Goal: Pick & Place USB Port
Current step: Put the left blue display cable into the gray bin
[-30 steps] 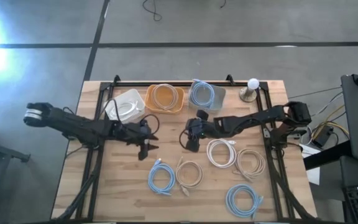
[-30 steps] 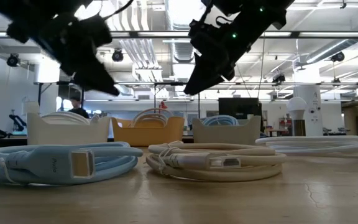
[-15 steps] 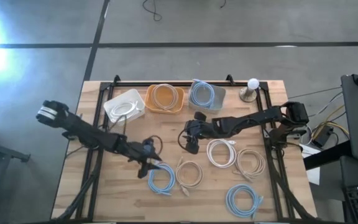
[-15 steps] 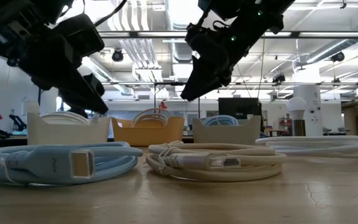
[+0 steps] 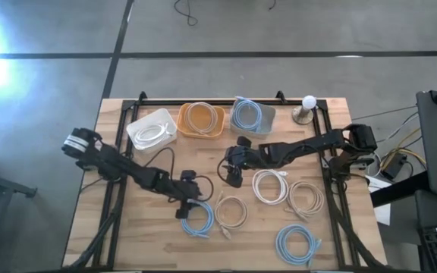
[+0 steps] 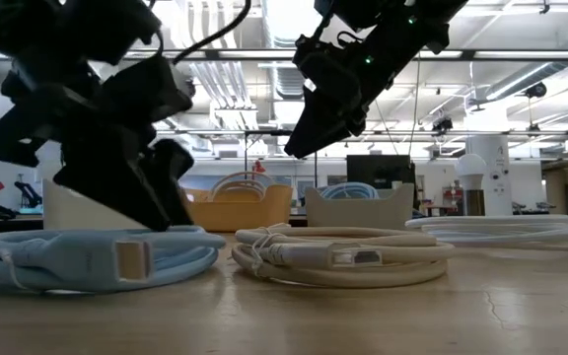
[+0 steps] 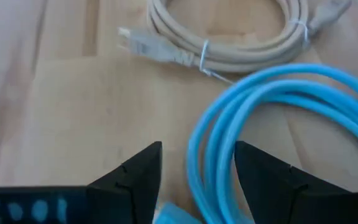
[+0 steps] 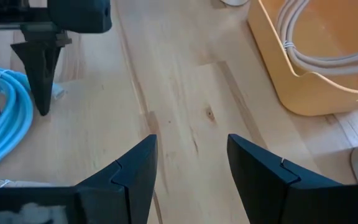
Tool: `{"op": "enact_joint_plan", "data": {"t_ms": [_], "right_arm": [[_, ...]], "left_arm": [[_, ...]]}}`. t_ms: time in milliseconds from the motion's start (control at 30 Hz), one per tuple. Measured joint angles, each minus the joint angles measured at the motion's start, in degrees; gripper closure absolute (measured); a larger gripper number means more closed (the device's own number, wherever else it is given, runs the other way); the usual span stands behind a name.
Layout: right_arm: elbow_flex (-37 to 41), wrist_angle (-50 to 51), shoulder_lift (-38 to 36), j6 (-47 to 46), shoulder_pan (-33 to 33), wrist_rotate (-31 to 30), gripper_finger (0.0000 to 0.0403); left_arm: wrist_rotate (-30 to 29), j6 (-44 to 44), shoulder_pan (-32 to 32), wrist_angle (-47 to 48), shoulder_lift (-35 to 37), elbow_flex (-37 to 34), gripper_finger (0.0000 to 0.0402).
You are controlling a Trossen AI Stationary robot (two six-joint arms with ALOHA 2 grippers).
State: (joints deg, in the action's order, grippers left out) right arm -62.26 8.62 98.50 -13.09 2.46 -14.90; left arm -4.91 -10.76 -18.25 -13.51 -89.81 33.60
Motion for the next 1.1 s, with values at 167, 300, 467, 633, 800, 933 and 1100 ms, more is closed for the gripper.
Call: {"op": "enact_joint_plan", "data": {"t_ms": [167, 300, 467, 633, 800, 933, 1100], "right_arm": [[0.0, -0.3, 0.0, 0.0, 0.0, 0.0, 0.0211], [0.0, -0.6, 0.0, 0.1, 0.0, 0.0, 0.0211], [0.0, -0.6, 0.0, 0.0, 0.0, 0.0, 0.0211], [0.0, -0.6, 0.0, 0.0, 0.0, 0.0, 0.0211], [0.0, -1.0, 0.0, 0.0, 0.0, 0.2, 0.0211], [0.0, -5.5, 0.0, -2.5, 0.6, 0.6, 0.0211], [0.0, -12.3, 0.7, -1.5, 1.5, 2.8, 0.0211]], "left_arm": [[0.3, -1.4, -0.2, 1.6, -2.2, -0.2, 0.0197], [0.1, -1.5, -0.2, 1.7, -3.3, -0.1, 0.0198], [-0.9, -1.3, -0.1, 1.9, -3.2, -0.1, 0.0239], [-2.4, 0.3, 0.6, 2.6, -2.1, -0.1, 0.0316], [-11.5, 2.8, 1.1, 3.7, -1.6, 0.6, 0.0368], [-22.8, 5.5, 1.1, 4.7, -1.2, 2.4, 0.0366], [-32.1, 10.0, 2.1, 5.6, -1.2, 5.3, 0.0344]]}}
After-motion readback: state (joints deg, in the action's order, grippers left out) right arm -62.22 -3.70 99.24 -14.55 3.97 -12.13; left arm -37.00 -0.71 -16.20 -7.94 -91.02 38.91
